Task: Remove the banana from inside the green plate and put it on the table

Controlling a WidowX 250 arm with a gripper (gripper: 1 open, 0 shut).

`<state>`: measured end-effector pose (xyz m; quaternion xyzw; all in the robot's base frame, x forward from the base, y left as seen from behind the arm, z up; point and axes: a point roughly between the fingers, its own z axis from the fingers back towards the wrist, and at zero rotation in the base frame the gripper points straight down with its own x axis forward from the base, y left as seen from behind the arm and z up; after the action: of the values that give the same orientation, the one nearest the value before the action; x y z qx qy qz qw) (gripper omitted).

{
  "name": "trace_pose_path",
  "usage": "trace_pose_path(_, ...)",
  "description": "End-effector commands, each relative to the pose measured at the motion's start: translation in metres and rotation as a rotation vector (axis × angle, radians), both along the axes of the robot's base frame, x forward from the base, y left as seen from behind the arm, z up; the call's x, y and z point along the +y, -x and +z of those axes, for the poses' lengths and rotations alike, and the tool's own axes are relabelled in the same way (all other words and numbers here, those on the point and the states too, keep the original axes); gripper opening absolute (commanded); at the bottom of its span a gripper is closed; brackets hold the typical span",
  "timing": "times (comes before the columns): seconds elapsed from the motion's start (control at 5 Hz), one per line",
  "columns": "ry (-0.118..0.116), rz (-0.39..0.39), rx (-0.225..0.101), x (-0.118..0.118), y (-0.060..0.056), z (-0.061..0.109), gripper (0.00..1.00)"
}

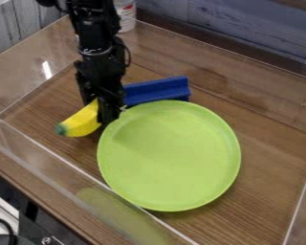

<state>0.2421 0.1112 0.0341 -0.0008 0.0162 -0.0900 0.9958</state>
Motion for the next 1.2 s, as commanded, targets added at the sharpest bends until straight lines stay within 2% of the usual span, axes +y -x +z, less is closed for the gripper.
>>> trace_pose_path(0.0,-0.018,0.012,-0.032,0.010,-0.005,0.004,0.00)
trace_pose_path(0.8,-0.006,0.032,-0.019,0.018,-0.004,-0.006,0.00)
trace_pose_path(1.0,-0.004,0.037,-0.017,0.018,-0.004,-0.006,1.00)
